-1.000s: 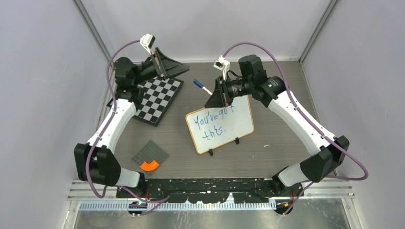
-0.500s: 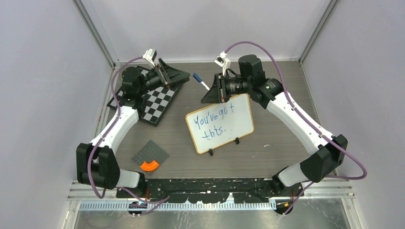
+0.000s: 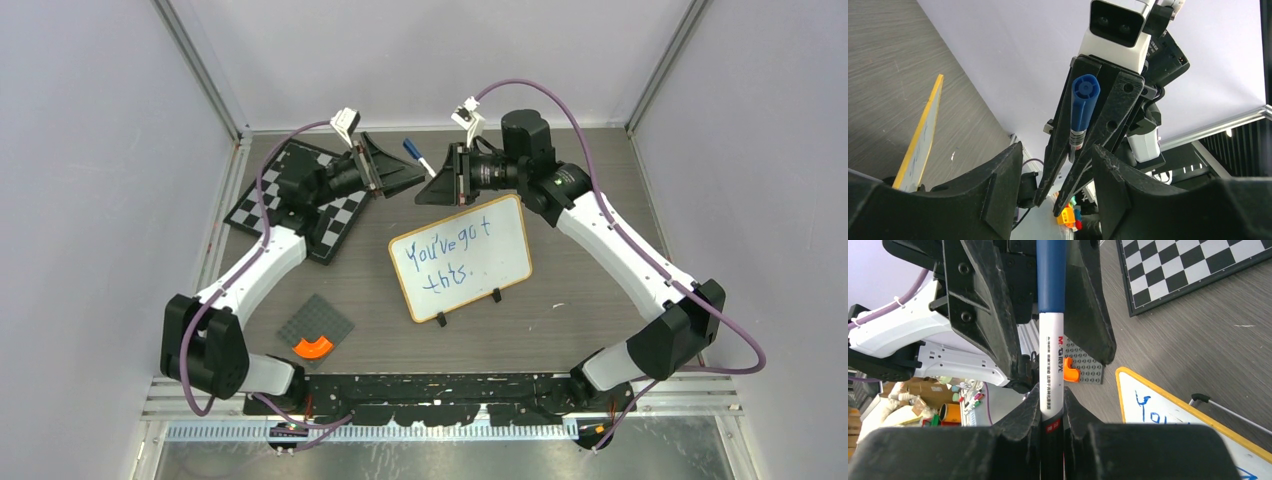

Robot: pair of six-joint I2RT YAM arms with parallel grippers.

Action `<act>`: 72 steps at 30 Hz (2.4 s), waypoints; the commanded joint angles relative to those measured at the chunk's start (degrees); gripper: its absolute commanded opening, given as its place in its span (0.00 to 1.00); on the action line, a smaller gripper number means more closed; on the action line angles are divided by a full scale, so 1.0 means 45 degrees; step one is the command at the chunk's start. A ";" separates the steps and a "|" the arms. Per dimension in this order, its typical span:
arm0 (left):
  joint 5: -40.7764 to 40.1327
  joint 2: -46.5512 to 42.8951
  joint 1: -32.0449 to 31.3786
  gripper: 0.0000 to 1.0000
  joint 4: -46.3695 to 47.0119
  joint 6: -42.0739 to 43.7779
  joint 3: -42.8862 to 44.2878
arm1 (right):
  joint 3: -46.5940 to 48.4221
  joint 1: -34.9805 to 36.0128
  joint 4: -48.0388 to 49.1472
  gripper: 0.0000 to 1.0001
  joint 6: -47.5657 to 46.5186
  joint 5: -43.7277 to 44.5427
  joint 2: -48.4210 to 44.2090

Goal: Write a sentence on the whiteboard
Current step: Pass from the right arm to the left, then put down the whiteboard marker at the center of the board.

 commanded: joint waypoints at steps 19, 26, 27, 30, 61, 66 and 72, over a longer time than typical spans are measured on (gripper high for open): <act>-0.0203 0.0417 -0.0055 0.00 0.1714 -0.0339 0.0700 | 0.0518 0.0297 -0.0120 0.20 -0.0779 -0.0325 0.0008; 0.0738 -0.0361 0.0784 0.00 -0.4003 0.3491 0.1351 | 0.1231 -0.0608 -0.2373 0.79 -0.2381 0.0399 -0.0751; 0.0871 -0.0471 0.0952 0.00 -0.4999 0.4294 0.1550 | 0.1271 -0.0819 -0.2644 0.80 -0.2583 0.0430 -0.0880; 0.0821 -0.0609 0.1559 0.00 -0.9692 0.7834 0.2772 | 0.1295 -0.1463 -0.3458 0.82 -0.3165 0.0603 -0.1313; -0.5828 0.5541 0.1013 0.03 -1.8474 1.5644 0.2809 | -0.2425 -0.4762 -0.5479 0.86 -0.5633 0.2677 -0.4257; -0.6896 0.6422 0.0859 0.06 -1.8365 1.5512 0.3041 | -0.2435 -0.4774 -0.5472 0.86 -0.5633 0.2610 -0.4183; -0.7371 0.7174 0.0648 0.20 -1.8128 1.5352 0.3303 | -0.2470 -0.4794 -0.5452 0.86 -0.5614 0.2726 -0.4167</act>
